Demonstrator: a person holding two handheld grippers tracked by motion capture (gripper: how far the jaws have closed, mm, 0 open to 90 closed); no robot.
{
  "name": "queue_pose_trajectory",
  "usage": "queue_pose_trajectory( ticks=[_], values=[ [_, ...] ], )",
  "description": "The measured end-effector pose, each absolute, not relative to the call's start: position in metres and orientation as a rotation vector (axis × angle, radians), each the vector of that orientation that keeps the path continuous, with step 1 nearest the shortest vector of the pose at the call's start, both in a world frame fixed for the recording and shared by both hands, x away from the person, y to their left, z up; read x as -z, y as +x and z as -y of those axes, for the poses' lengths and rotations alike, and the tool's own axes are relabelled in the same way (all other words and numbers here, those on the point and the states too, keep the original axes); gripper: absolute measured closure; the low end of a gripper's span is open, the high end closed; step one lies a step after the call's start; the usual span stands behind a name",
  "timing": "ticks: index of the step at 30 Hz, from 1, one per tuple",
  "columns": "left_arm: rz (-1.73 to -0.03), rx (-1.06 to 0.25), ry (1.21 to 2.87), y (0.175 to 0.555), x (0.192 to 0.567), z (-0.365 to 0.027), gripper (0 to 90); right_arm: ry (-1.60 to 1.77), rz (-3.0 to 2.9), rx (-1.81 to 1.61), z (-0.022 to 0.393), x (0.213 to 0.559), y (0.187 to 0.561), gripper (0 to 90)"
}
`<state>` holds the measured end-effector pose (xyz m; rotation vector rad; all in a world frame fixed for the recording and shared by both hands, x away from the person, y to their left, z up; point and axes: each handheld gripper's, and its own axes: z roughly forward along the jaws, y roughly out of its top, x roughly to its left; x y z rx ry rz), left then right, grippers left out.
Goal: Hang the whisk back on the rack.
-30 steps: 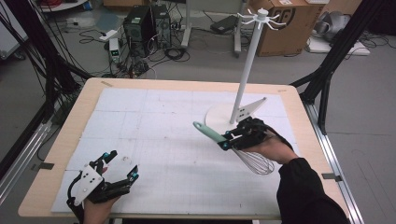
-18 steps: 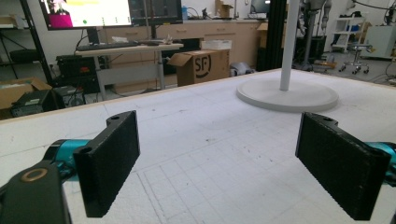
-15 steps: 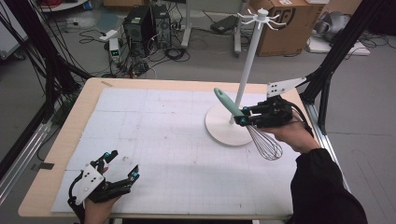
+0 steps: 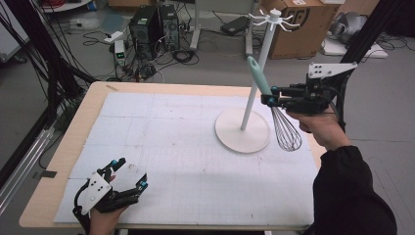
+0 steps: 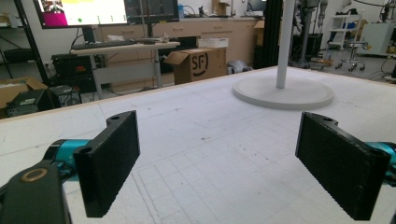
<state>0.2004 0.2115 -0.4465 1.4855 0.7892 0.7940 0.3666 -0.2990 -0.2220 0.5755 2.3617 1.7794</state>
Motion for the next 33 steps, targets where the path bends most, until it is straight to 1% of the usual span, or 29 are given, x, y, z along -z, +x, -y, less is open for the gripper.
queue_pose_trajectory(
  ticks=[7, 13, 19, 33],
  values=[
    [-0.789, -0.791, 1.489, 0.201, 0.447, -0.211, 14.2, 0.595, -2.291, -1.785, 0.312, 0.205, 0.368, 69.2],
    [-0.794, -0.786, 1.49, 0.202, 0.447, -0.211, 14.2, 0.648, -2.21, -1.8, 0.337, 0.194, 0.366, 69.2],
    [-0.798, -0.783, 1.495, 0.203, 0.448, -0.21, 14.2, 0.645, -2.145, -1.837, 0.346, 0.181, 0.366, 69.2],
    [-0.811, -0.78, 1.497, 0.206, 0.449, -0.211, 14.2, 0.682, -2.146, -1.819, 0.356, 0.188, 0.378, 69.2]
  ],
)
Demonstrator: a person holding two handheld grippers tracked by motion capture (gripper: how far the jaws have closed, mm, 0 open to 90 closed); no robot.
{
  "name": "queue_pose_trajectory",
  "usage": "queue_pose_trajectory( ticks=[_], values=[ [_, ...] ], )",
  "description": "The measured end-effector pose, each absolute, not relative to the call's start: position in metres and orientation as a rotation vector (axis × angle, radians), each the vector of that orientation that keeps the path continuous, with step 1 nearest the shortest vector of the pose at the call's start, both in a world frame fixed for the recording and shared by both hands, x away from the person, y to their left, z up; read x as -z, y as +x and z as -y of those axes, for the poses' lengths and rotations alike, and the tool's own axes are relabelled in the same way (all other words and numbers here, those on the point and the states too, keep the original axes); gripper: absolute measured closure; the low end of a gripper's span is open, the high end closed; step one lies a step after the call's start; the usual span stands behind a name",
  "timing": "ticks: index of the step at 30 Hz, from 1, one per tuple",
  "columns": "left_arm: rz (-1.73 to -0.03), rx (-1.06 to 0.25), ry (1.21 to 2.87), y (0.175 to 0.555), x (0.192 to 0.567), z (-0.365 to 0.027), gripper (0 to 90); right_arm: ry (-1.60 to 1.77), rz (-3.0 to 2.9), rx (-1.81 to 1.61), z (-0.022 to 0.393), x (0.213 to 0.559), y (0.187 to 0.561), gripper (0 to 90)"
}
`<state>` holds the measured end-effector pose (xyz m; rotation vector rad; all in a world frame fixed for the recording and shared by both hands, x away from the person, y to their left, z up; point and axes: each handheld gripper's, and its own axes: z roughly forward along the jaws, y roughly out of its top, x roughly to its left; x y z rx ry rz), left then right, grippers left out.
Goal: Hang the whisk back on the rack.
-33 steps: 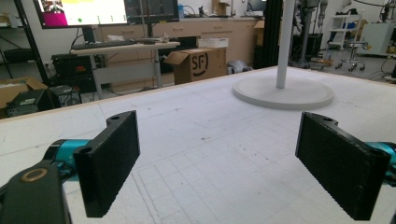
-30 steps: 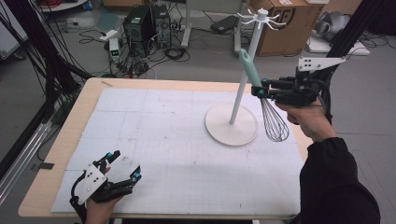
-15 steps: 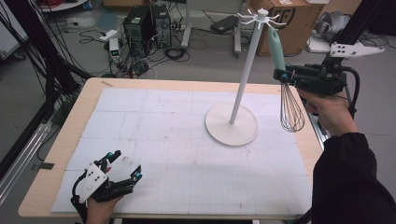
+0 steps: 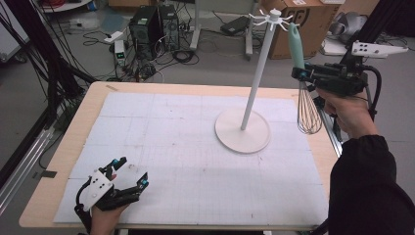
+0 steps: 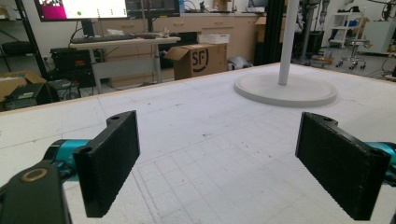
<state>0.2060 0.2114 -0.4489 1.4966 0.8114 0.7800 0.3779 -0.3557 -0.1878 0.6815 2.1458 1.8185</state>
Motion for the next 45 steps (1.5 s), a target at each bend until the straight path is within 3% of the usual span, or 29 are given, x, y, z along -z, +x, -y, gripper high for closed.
queue_pose_trajectory(
  ticks=[23, 45],
  values=[
    [-0.818, -0.774, 1.484, 0.204, 0.449, -0.215, 14.2, 0.726, -2.161, -1.793, 0.339, 0.204, 0.406, 69.1],
    [-0.819, -0.776, 1.494, 0.204, 0.449, -0.213, 14.2, 0.727, -2.08, -1.804, 0.365, 0.194, 0.387, 69.1]
  ],
)
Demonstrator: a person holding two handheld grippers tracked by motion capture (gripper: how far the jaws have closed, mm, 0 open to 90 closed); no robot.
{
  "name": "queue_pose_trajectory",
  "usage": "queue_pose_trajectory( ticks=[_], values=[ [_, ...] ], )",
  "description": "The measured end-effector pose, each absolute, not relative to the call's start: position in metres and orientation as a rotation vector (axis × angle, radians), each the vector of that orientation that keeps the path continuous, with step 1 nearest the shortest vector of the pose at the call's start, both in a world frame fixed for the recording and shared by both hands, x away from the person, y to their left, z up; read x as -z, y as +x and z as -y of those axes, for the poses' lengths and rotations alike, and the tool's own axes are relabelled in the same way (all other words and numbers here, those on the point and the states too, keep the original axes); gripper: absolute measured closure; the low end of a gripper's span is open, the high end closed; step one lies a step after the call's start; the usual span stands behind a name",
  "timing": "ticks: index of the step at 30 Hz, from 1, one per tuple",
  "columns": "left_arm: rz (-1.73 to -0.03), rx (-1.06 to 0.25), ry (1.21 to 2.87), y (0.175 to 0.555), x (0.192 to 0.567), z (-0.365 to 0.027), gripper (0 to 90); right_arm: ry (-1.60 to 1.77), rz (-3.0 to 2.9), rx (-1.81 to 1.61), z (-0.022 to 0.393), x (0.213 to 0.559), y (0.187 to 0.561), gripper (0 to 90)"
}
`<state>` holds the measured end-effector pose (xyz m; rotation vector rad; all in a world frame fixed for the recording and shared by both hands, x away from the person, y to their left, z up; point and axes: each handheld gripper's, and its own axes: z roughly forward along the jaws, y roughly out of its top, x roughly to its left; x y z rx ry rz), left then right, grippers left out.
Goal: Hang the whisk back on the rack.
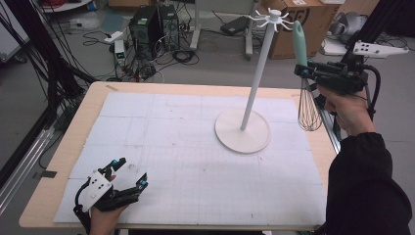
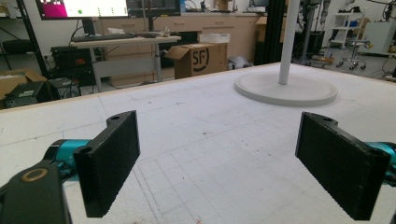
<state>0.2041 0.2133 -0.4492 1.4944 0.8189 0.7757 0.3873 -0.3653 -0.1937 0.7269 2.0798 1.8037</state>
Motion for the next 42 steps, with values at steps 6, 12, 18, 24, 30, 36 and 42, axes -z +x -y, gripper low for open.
queue_pose_trajectory(
  ticks=[6, 12, 18, 24, 30, 36, 42],
  values=[
    [-0.822, -0.774, 1.49, 0.204, 0.449, -0.214, 14.2, 0.73, -2.107, -1.791, 0.359, 0.198, 0.395, 69.1],
    [-0.825, -0.776, 1.487, 0.204, 0.449, -0.215, 14.2, 0.734, -2.109, -1.814, 0.352, 0.203, 0.404, 69.1],
    [-0.826, -0.783, 1.488, 0.202, 0.449, -0.217, 14.2, 0.745, -2.113, -1.807, 0.347, 0.207, 0.41, 69.1],
    [-0.818, -0.784, 1.488, 0.201, 0.448, -0.216, 14.2, 0.753, -2.094, -1.804, 0.346, 0.212, 0.405, 69.1],
    [-0.817, -0.785, 1.492, 0.2, 0.448, -0.215, 14.2, 0.739, -2.039, -1.79, 0.346, 0.216, 0.401, 68.8],
    [-0.821, -0.785, 1.49, 0.2, 0.449, -0.215, 14.2, 0.767, -2.048, -1.677, 0.341, 0.218, 0.4, 51.8],
    [-0.816, -0.785, 1.489, 0.2, 0.448, -0.215, 14.3, 0.756, -2.041, -1.693, 0.343, 0.219, 0.393, 44.8]
  ],
)
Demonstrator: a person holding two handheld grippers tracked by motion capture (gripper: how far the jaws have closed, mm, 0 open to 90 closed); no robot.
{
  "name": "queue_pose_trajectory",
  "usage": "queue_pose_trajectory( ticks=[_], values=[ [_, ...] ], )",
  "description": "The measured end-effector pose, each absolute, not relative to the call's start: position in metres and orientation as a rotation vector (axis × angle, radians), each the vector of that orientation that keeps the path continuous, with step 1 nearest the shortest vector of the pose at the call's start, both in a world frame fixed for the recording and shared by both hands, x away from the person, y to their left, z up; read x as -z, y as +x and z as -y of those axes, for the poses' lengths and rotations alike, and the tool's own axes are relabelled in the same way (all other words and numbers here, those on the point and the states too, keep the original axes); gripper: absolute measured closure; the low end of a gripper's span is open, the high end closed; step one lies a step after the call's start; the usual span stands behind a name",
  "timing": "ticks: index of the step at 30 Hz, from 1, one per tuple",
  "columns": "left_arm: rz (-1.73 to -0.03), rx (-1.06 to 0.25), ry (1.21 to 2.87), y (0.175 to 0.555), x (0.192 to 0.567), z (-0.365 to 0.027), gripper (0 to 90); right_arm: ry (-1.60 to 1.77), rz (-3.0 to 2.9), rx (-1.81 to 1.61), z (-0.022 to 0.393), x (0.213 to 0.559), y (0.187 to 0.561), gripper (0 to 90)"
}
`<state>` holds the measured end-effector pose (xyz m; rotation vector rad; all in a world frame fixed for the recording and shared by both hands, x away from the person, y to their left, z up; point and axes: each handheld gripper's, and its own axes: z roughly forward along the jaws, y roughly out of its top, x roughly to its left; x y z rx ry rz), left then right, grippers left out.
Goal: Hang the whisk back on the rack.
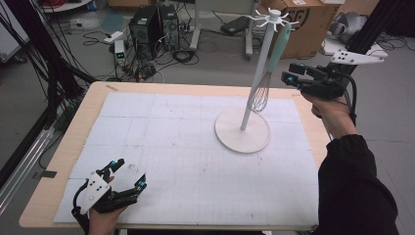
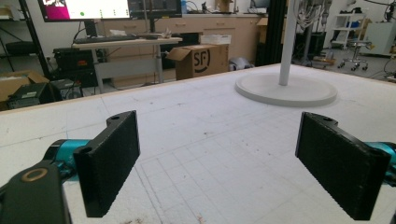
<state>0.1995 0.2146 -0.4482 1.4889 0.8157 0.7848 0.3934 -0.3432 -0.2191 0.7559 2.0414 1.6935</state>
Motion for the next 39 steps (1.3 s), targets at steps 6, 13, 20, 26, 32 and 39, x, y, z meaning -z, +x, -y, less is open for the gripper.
queue_pose_trajectory(
  ticks=[6, 13, 20, 26, 32, 39],
  values=[
    [-0.817, -0.782, 1.487, 0.2, 0.448, -0.214, 14.2, 0.72, -2.042, -1.684, 0.338, 0.216, 0.382, 34.5],
    [-0.811, -0.782, 1.483, 0.199, 0.448, -0.214, 14.2, 0.693, -2.048, -1.68, 0.332, 0.23, 0.367, 29.2],
    [-0.804, -0.774, 1.486, 0.199, 0.447, -0.213, 14.2, 0.697, -2.049, -1.693, 0.329, 0.249, 0.351, 25.4],
    [-0.804, -0.77, 1.48, 0.2, 0.448, -0.213, 14.2, 0.701, -2.047, -1.735, 0.327, 0.271, 0.336, 24.6],
    [-0.802, -0.772, 1.482, 0.2, 0.448, -0.213, 14.2, 0.715, -2.043, -1.764, 0.327, 0.293, 0.323, 24.2],
    [-0.803, -0.772, 1.485, 0.2, 0.448, -0.213, 14.2, 0.719, -1.987, -1.8, 0.329, 0.317, 0.302, 20.6]
  ],
)
